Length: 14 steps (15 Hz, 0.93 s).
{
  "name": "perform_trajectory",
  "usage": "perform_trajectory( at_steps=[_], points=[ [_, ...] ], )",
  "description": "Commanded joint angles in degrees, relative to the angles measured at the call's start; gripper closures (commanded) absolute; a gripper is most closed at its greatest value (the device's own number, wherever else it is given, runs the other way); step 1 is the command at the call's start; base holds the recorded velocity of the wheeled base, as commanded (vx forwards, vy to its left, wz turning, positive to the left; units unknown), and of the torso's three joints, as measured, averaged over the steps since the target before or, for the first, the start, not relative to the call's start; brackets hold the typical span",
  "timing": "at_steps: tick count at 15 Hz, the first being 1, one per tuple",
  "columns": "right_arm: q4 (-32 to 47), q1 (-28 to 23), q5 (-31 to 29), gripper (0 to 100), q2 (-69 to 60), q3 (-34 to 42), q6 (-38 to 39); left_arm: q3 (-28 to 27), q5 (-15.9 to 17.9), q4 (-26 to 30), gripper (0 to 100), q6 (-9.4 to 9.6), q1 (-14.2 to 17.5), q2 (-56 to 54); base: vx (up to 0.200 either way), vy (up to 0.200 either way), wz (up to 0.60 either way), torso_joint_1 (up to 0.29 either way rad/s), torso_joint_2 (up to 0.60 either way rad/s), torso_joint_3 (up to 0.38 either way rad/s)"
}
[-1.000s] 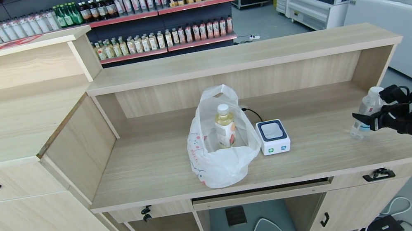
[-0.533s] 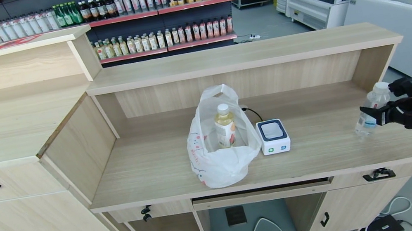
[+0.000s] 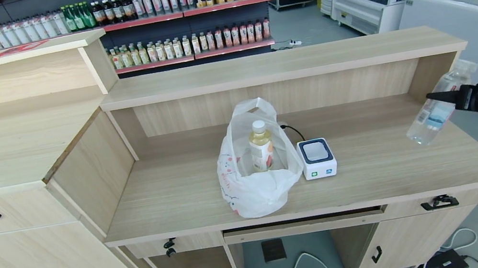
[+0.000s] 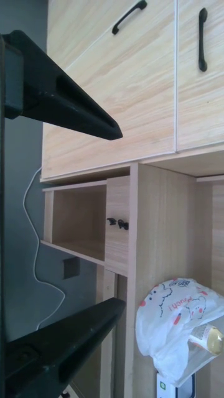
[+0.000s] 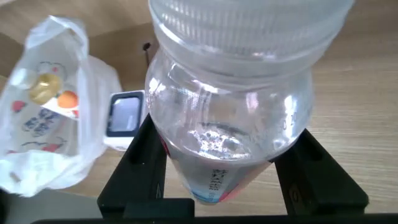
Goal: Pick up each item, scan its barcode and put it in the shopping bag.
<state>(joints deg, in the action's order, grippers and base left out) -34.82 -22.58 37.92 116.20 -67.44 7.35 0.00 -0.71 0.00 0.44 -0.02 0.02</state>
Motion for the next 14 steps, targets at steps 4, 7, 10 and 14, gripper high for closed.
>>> perform_trajectory(
  at_steps=[4,7,10,14],
  points=[
    [1.9,6.3,5.2,100,-18.7,8.6,6.2,0.0,-0.1,0.0,0,0.0,0.0,0.0,0.0,0.0,0.0,0.0,0.0,0.0],
    [4.4,9.4,5.3,100,-22.7,9.3,11.5,0.0,0.0,0.0,0,0.0,0.0,0.0,0.0,0.0,0.0,0.0,0.0,0.0],
    [14.0,12.6,6.5,100,-27.6,6.6,14.4,0.0,-0.1,0.0,0,0.0,0.0,0.0,0.0,0.0,0.0,0.0,0.0,0.0],
    [19.3,19.0,9.0,100,-35.3,5.9,20.1,0.0,0.0,0.0,0,0.0,0.0,0.0,0.0,0.0,0.0,0.0,0.0,0.0]
  ],
)
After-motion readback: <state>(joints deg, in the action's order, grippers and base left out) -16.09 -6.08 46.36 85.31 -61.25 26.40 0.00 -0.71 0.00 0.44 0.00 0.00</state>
